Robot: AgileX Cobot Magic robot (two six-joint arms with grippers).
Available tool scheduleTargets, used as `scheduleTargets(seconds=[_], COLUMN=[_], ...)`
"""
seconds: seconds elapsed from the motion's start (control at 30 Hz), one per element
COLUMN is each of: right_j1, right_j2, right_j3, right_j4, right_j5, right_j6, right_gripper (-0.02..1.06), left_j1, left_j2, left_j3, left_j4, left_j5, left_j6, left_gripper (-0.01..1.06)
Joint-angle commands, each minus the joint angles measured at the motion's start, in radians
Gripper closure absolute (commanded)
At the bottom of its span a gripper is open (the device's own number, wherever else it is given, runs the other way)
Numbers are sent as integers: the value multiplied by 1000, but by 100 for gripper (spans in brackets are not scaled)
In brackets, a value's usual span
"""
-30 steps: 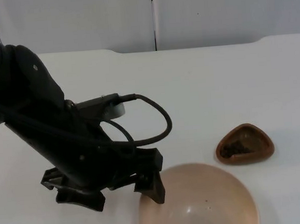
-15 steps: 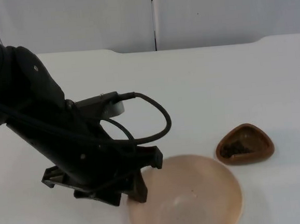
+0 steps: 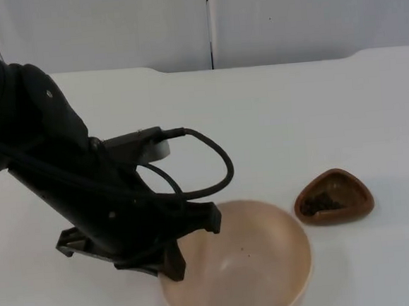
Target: Pick up the bowl with the left hand and pour the coffee beans from the cup into the bowl with the right hand.
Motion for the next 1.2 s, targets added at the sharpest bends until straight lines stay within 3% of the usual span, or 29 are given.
scheduleTargets(seconds=[0.0, 0.23, 0.47, 0.67, 1.17], right_j1=[-7, -7, -7, -7, -7], right_j2=[-3, -3, -3, -3, -3], right_j3=[0, 0, 0, 0, 0], right_j4=[0, 0, 0, 0, 0], right_j5=[-7, -7, -7, -7, -7], right_j6=[-9, -9, -9, -9, -9], right_gripper=[-1, -1, -1, -1, -1], left_j1=[3, 65, 198, 220, 220], left_j2=[-31, -136, -248, -295, -317], left_j3=[-4, -4, -4, -4, -4], left_j4=[40, 220, 478, 673, 672], left_j5=[4, 30, 110, 132, 196], left_j6=[-10, -157, -360, -481, -481], left_gripper=[105, 105, 105, 105, 105])
